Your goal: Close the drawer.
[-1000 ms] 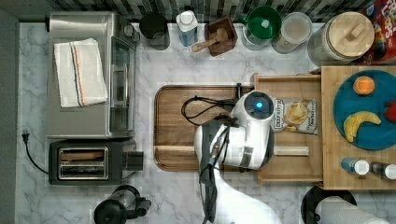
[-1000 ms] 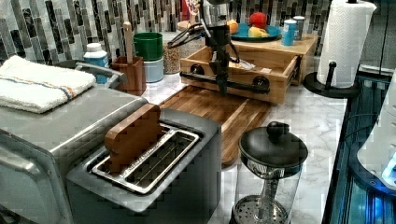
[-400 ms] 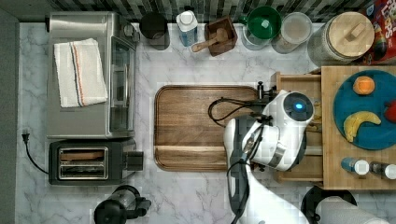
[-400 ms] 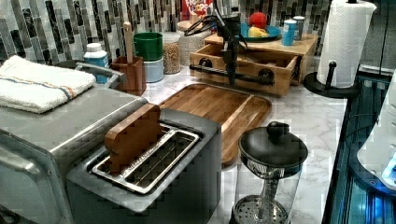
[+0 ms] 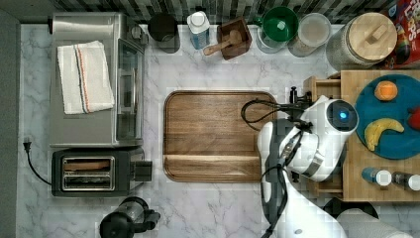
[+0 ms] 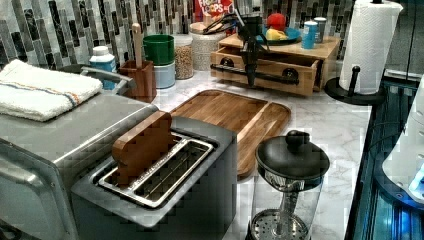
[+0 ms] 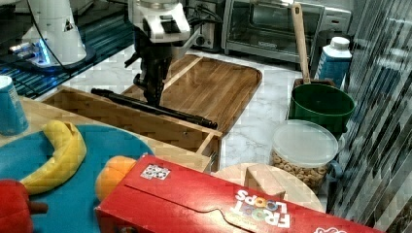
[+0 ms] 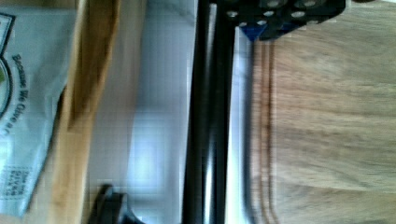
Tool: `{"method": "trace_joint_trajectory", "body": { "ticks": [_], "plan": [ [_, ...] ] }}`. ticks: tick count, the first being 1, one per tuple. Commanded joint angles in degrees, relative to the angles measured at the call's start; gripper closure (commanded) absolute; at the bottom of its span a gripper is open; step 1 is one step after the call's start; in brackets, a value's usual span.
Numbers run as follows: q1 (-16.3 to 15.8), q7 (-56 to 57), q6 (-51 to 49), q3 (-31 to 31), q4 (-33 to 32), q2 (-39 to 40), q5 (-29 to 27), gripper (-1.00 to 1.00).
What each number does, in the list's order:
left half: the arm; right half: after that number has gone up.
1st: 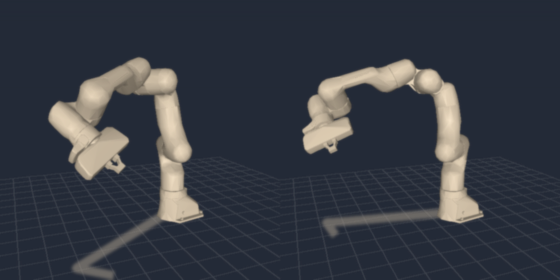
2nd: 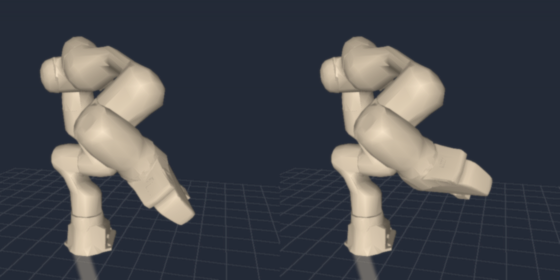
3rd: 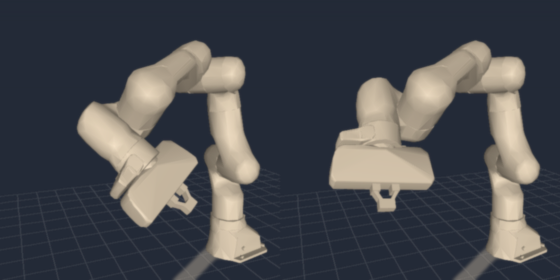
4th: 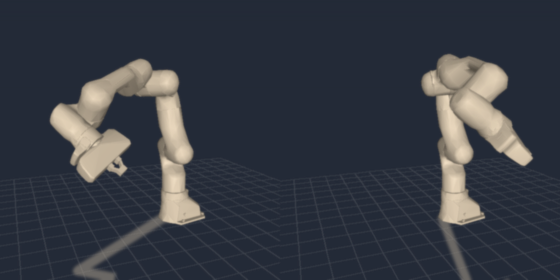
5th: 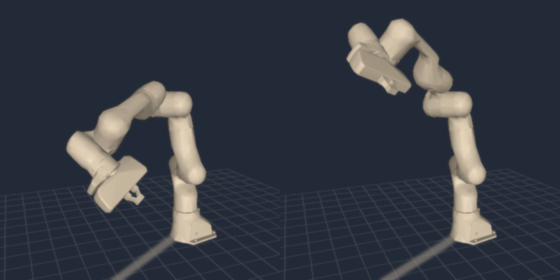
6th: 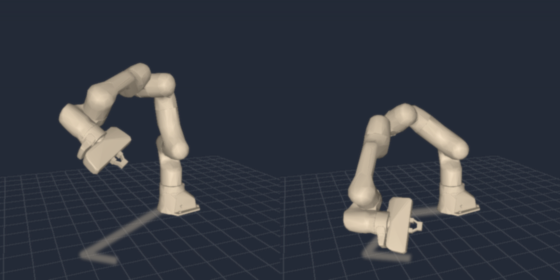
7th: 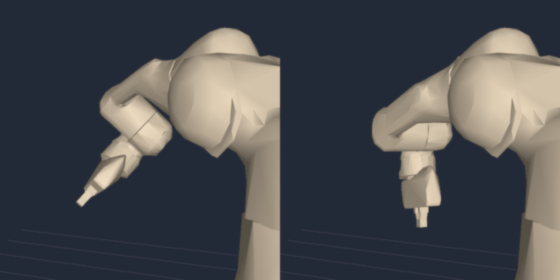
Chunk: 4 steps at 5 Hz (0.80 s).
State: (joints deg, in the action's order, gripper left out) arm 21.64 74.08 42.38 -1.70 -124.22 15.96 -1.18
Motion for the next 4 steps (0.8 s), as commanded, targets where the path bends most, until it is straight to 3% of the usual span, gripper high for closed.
{"method": "trace_joint_trajectory", "body": {
  "ticks": [1, 4],
  "plan": [
    [8.2, 12.4, 6.9, -5.2, 13.8, 4.5, 2.3, 1.0],
    [8.3, 8.3, 1.7, -6.1, 23.5, 8.4, 5.9, 1.0]
  ]
}}
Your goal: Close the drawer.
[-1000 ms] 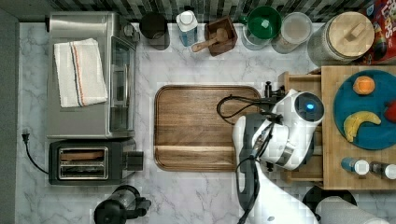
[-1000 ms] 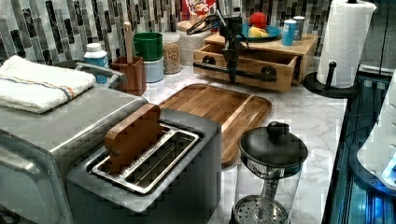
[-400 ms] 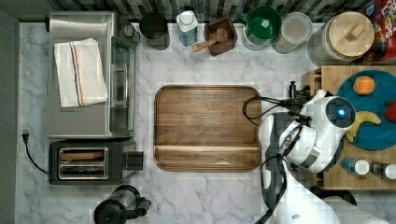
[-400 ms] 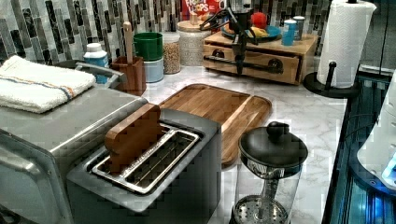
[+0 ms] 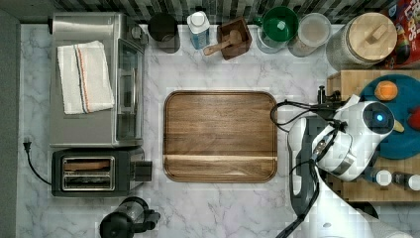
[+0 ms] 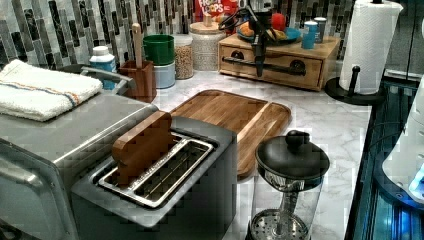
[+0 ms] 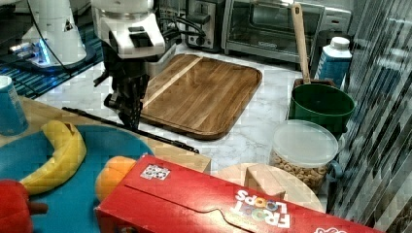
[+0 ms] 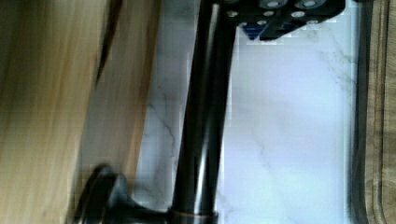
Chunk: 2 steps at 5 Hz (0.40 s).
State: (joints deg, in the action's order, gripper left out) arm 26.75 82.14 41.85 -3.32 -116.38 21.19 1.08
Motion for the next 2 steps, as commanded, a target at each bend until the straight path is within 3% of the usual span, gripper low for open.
{"method": "trace_joint_trajectory", "body": {
  "ticks": [1, 2],
  "plan": [
    [3.1, 0.3, 2.2, -4.6, 15.7, 3.2, 3.6, 1.0],
    [2.8, 0.4, 2.2, -4.9, 15.7, 3.2, 3.4, 1.0]
  ]
}}
